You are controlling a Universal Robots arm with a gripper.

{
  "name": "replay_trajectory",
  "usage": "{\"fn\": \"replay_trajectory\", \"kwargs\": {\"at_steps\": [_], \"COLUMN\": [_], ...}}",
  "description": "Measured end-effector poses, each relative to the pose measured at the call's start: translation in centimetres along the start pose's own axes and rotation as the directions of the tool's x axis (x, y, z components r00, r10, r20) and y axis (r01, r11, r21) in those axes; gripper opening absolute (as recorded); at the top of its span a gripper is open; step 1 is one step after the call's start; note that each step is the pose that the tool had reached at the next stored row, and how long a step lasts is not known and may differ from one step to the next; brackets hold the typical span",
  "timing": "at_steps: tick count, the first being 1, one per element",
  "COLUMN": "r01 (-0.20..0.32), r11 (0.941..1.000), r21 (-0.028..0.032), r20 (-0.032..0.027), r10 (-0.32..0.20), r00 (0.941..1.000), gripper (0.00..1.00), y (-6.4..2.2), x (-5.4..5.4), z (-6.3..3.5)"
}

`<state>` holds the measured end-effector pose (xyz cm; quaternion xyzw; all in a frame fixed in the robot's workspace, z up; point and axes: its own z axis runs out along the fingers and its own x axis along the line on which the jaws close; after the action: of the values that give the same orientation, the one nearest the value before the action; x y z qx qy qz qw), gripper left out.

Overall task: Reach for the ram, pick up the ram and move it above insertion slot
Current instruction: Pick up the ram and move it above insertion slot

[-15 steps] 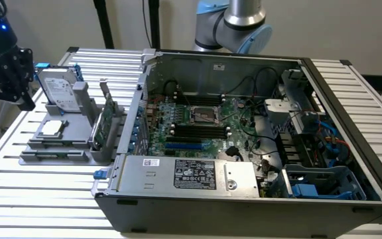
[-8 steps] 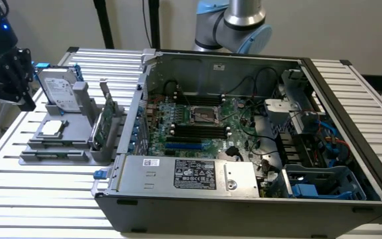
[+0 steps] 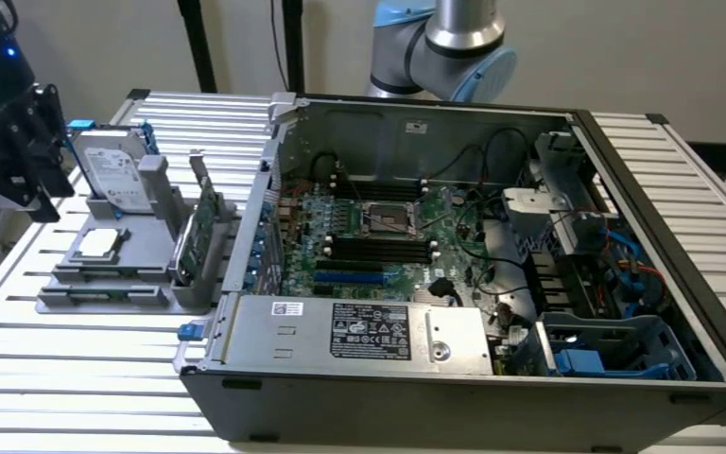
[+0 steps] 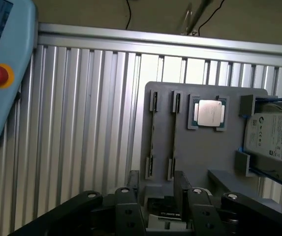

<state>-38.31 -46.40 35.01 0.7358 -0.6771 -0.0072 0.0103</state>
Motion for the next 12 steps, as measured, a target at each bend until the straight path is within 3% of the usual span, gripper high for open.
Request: {"fn": "replay_trajectory", "kwargs": {"at_steps": [6, 12], "r01": [0.001, 0.009], "r11": [1.0, 0.9999], "r21": [0.0046, 0.0051], "r20": [-0.0006, -0.0009], "r10": [-0.001, -0.009], "r00": [1.0, 1.0], "gripper": [0.42, 0.42], "y": [-0.03, -0.02], "x": [0.0, 0.0], "z": [1.06, 2.16]}}
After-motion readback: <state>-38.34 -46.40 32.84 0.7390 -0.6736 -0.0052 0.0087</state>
